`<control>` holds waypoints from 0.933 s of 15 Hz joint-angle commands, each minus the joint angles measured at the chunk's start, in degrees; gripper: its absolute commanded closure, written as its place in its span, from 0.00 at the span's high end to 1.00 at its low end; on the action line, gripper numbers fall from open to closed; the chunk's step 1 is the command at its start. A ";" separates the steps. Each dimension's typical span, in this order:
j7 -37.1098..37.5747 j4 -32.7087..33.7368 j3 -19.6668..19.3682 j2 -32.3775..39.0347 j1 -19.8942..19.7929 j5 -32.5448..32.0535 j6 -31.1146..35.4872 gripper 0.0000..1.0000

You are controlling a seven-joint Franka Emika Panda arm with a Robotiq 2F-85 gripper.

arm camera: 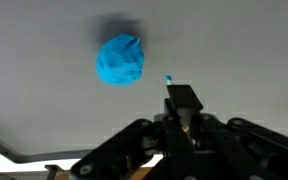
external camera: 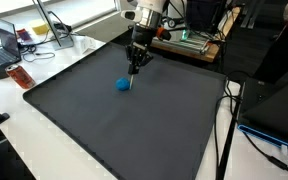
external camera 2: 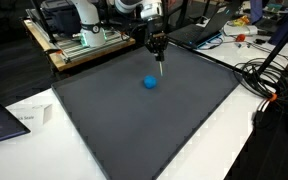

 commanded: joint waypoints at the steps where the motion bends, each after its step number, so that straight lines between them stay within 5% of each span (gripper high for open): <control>1: 1.42 -2.11 -2.34 -1.50 -1.31 -3.97 7.14 0.03; 3: 0.00 -0.69 -1.94 0.01 -0.66 -1.59 5.61 0.13; 10: 0.00 -1.04 -2.85 0.01 -0.94 -2.29 7.54 0.13; 11: 0.00 -1.04 -2.85 0.01 -0.94 -2.29 7.56 0.03; 14: -2.54 -1.81 -2.99 1.32 -2.72 -2.50 12.81 0.03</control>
